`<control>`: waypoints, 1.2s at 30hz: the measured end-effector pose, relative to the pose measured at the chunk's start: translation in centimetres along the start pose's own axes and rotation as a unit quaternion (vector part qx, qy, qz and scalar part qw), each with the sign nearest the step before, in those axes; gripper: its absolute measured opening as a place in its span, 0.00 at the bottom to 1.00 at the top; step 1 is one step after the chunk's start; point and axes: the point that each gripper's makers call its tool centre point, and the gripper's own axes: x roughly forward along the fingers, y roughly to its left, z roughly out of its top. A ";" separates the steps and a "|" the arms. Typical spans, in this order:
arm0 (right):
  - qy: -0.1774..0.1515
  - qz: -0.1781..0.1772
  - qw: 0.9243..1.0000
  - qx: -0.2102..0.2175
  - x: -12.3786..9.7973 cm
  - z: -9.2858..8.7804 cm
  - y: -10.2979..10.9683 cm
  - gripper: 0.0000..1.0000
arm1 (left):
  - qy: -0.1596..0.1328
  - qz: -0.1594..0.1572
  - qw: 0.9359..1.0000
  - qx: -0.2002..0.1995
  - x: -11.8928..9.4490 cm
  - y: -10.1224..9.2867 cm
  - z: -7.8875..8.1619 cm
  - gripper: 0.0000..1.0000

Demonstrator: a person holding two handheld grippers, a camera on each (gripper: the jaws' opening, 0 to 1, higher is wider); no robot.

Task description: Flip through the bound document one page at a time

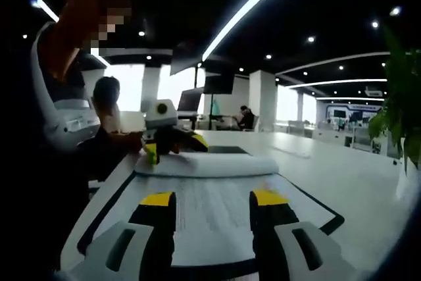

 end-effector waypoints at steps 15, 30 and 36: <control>0.022 0.010 1.000 -0.008 0.3 -1.0 1.6 0.47 | 0.007 -0.015 1.000 0.005 0.5 -1.2 -0.2 0.54; 0.032 -0.003 0.999 -0.005 -1.4 -1.4 2.0 0.47 | 0.018 -0.031 0.999 0.013 1.8 -3.1 -0.2 0.54; 0.037 -0.005 0.999 -0.006 -2.0 -1.6 2.1 0.47 | 0.021 -0.040 0.999 0.013 2.5 -3.9 -0.1 0.54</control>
